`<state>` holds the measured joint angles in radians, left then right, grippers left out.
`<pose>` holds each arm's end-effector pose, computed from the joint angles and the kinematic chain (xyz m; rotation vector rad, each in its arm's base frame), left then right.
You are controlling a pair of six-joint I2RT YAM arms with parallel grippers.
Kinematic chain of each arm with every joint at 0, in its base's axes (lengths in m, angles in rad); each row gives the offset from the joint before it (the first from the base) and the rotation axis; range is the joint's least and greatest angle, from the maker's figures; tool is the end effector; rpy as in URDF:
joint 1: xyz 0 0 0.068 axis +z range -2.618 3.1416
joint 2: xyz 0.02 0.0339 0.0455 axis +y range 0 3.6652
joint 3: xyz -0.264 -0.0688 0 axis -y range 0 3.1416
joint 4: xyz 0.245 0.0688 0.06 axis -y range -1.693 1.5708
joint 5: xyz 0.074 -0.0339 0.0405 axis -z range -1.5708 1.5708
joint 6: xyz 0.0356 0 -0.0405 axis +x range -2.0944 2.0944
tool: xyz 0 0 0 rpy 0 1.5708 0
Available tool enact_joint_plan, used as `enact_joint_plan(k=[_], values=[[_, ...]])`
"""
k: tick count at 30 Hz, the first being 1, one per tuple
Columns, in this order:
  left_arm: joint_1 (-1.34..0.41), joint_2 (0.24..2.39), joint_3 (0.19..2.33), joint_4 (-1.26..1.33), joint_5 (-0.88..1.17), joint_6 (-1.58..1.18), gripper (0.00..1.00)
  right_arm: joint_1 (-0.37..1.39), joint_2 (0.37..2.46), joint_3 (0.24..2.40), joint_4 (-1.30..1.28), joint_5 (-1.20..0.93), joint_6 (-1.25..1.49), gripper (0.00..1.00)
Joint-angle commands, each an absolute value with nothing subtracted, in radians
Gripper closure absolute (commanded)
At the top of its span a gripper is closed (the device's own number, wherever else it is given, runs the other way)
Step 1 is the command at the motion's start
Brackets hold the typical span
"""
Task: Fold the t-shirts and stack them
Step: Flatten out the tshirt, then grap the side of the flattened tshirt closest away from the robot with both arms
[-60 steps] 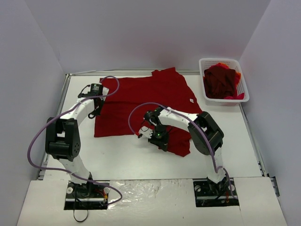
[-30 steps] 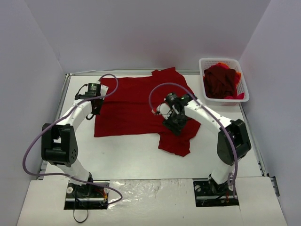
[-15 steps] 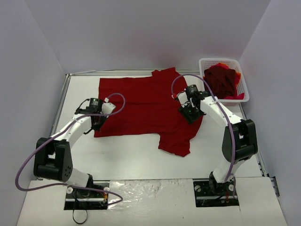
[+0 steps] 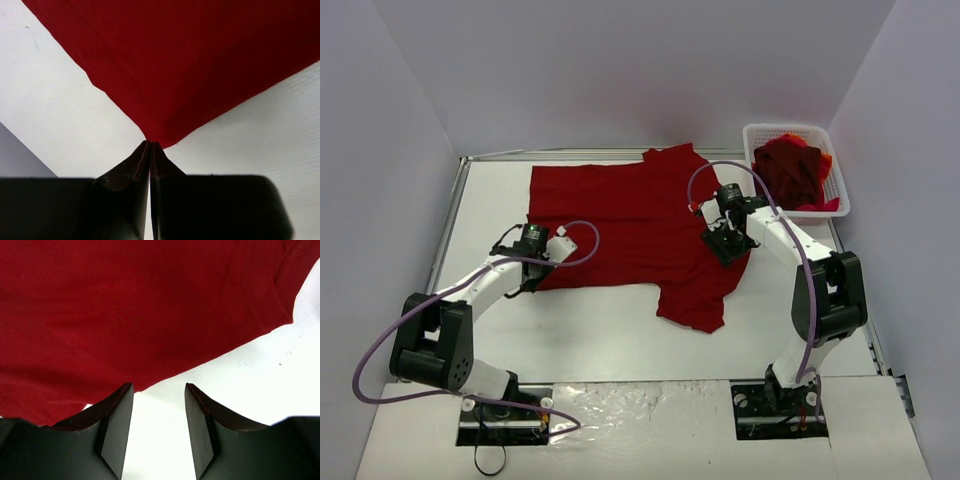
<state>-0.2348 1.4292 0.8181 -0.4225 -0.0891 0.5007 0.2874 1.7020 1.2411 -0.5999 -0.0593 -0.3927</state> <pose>0.2671 -0.0606 0.1894 0.9095 2.4497 0.2108 0.3390 0.1024 0.2244 -0.8960 2.4717 0.0418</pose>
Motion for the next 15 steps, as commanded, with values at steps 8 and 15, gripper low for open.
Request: enact_joint_plan(k=[8,15], values=[[-0.238,1.41,0.77,-0.393,-0.117,0.566,0.94,0.264,1.72,1.233,-0.617,-0.035,-0.377,0.57],[-0.238,1.37,0.721,-0.403,-0.118,0.588,0.89,0.259,1.747,1.236,-0.617,-0.041,-0.373,0.57]])
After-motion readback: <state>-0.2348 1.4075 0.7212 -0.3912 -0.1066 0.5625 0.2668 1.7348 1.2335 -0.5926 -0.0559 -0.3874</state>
